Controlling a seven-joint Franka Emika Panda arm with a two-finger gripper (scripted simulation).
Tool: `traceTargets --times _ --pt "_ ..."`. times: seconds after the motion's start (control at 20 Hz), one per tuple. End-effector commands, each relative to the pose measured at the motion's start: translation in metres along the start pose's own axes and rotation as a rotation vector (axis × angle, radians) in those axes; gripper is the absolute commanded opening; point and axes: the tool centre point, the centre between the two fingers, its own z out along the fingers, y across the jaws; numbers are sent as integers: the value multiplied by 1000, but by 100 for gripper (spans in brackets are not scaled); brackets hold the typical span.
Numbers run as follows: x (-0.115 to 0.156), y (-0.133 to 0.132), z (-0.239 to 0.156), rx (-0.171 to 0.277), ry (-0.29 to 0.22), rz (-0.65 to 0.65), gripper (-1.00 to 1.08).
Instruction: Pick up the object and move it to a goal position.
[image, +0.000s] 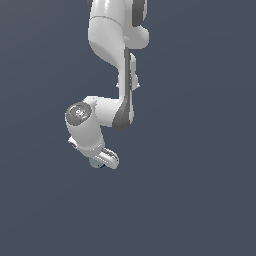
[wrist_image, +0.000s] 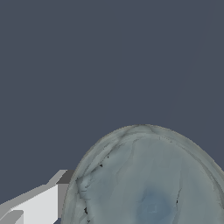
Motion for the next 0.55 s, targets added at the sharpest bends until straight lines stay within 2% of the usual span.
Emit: traceTargets --times 0.0,0.5 --pt "11 14 2 -7 -1 12 -100" --pt "25 18 2 -8 -1 12 -100"
